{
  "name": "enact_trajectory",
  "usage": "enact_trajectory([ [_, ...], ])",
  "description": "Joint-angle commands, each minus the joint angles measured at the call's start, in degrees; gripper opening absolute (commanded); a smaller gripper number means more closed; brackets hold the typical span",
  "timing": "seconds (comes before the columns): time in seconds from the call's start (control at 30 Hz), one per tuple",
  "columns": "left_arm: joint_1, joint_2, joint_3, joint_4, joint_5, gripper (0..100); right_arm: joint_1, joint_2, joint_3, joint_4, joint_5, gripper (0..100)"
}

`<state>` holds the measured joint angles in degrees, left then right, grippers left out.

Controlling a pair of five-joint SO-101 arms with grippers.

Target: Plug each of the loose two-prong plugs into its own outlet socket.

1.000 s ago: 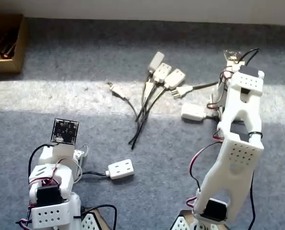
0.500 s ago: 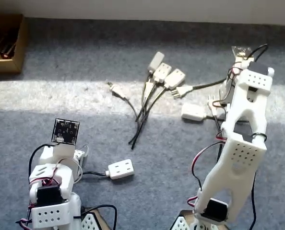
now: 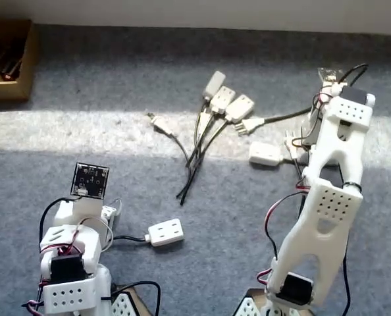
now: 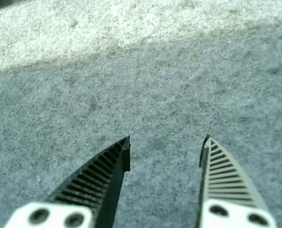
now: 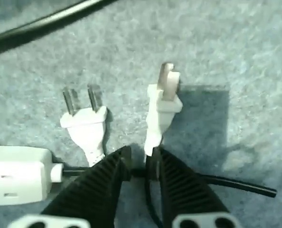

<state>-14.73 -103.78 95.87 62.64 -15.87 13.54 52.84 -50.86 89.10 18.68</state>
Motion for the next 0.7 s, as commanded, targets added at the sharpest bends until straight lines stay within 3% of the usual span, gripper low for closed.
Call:
enact_trajectory([
  [0.0,0.7,-0.3,0.5,-0.8,-0.5,24,0.3,2.2,-5.7,-1.2,0.4,9.1],
  [0.27,0.7,-0.3,0.5,-0.9,-0.5,24,0.3,7.3,-16.6,0.7,0.5,9.1],
  [0.5,0.7,-0.3,0.5,-0.9,-0.5,24,0.0,10.3,-17.7,0.5,0.4,8.6],
  [0.6,0.7,-0.3,0.5,-0.9,-0.5,24,-0.3,13.1,-17.5,0.5,0.4,0.3],
  [0.67,0.7,-0.3,0.5,-0.9,-0.5,24,-0.3,14.6,-17.8,0.7,0.4,1.4],
])
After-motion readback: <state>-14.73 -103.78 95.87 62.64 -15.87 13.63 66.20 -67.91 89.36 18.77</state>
